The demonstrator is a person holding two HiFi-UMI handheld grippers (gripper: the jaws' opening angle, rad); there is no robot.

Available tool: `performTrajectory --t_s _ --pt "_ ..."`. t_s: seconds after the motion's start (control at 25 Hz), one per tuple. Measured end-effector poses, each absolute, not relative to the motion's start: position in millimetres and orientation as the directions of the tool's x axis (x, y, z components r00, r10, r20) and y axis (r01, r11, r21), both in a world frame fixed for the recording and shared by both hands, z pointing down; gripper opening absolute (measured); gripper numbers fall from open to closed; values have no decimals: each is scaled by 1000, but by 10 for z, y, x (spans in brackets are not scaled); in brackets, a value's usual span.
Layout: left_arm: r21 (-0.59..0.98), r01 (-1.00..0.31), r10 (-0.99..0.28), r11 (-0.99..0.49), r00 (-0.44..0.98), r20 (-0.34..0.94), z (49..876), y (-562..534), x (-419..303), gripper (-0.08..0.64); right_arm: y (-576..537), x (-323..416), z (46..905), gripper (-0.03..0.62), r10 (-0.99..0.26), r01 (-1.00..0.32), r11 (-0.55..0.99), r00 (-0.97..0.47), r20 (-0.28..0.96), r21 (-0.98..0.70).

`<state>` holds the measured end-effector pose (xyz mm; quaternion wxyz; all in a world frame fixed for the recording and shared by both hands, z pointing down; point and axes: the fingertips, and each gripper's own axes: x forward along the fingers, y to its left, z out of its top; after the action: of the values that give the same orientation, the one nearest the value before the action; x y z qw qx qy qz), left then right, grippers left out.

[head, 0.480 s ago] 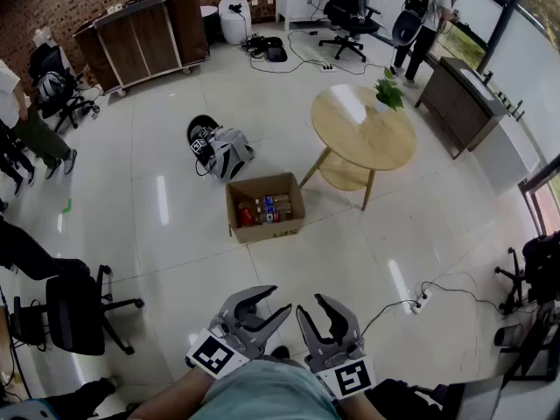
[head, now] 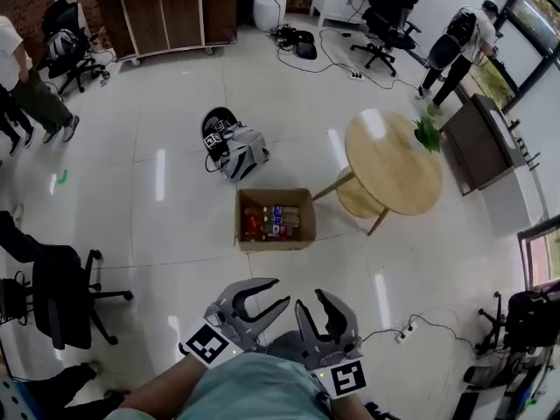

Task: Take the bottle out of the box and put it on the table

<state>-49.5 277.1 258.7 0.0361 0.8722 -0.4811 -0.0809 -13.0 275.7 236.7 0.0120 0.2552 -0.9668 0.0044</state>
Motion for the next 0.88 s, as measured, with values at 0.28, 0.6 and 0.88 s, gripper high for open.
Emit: performTrajectory --t_s 0.28,0.6,0.88 --pt "152 -866 -879 -477 474 -57 2774 2060 -618 11 1881 -51 2585 120 -479 -479 878 -877 42 8" --pt "144 -922 -928 -360 369 48 2962 930 -170 11 630 258 2858 106 -323 -327 942 -944 67 -71" --pt "164 -966 -972 -201 218 92 3269 376 -383 11 13 104 3289 38 -145 -154 986 -982 117 -70"
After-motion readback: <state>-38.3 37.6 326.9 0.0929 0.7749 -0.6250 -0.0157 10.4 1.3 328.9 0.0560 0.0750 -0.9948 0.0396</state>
